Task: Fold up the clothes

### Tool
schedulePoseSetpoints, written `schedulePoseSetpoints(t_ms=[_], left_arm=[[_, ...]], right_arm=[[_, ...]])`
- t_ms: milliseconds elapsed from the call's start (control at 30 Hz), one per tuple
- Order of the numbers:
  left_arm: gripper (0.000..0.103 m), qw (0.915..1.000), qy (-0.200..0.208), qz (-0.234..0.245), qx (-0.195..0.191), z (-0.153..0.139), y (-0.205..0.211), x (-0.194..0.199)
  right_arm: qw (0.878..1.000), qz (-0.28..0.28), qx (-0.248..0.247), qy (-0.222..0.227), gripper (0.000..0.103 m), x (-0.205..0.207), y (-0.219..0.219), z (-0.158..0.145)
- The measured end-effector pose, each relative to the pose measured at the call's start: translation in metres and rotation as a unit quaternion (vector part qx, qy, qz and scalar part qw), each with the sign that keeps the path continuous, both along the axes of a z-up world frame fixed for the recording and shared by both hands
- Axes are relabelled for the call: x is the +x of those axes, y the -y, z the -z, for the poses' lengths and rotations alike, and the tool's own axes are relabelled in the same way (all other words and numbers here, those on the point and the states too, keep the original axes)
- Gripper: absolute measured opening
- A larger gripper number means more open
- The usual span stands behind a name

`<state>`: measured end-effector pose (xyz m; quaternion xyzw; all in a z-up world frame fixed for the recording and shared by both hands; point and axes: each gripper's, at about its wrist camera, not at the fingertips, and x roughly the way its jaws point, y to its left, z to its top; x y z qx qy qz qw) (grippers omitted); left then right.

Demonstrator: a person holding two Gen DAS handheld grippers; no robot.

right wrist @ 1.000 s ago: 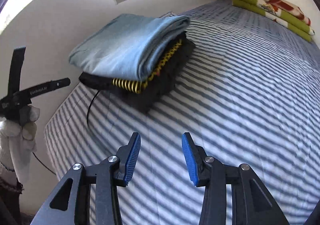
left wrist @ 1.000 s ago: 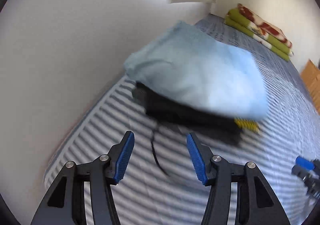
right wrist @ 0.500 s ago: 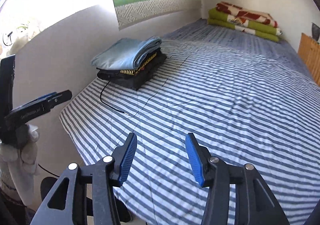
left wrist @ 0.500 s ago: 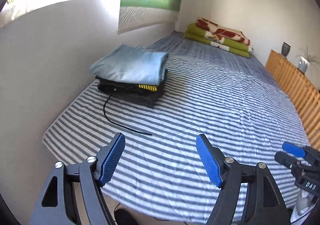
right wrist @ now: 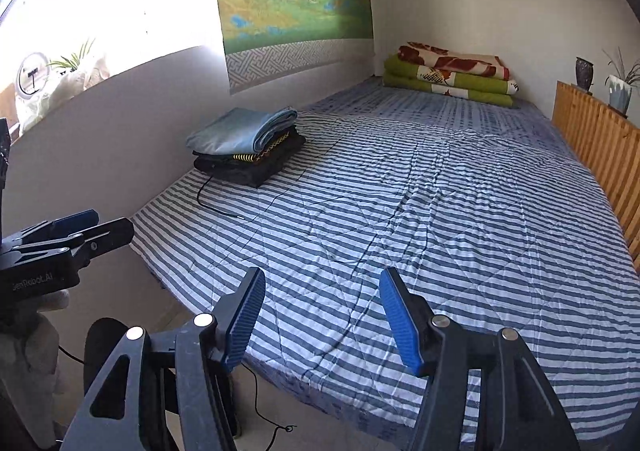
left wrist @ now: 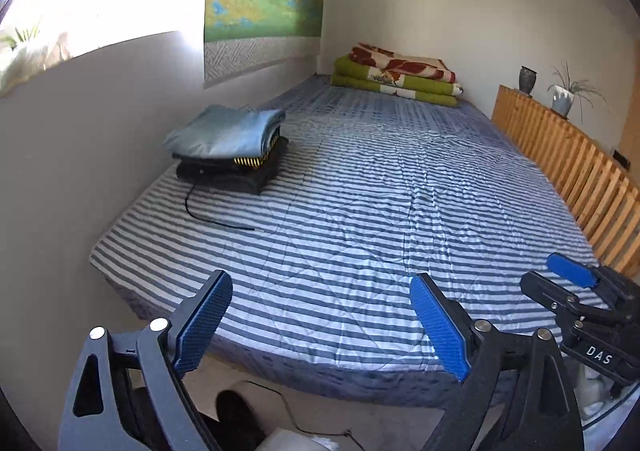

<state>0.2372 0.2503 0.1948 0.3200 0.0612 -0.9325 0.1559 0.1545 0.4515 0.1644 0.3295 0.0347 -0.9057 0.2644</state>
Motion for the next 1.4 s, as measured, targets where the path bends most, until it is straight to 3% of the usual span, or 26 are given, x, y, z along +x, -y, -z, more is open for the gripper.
schedulePoseSetpoints(t_ms=[133,267,367,600,1400], left_arm=[[0.097,0.9996,0.0,0.013,0.027,0.001,-0.009,0.011],[0.097,0.9999,0.009,0.0,0.007,0.013,-0.007,0.011],[0.097,0.9992,0.028,-0.009,0.028,0.03,0.007,0.01],[0.097,0.9972,0.06,-0.033,0.03,0.057,0.027,0.011],[0.097,0.9977,0.058,-0.026,0.024,0.064,0.038,0.006]], right_arm=[[1.0,0.005,0.021,-0.005,0.058,0.008,-0.001,0.005],[1.0,0.011,0.014,0.007,0.058,0.007,0.004,0.017],[1.0,0.006,0.019,0.023,0.058,0.004,0.013,0.033],[0.999,0.003,0.036,0.023,0.058,0.006,0.028,0.048],[0.999,0.024,0.038,0.012,0.059,0.007,0.021,0.048]])
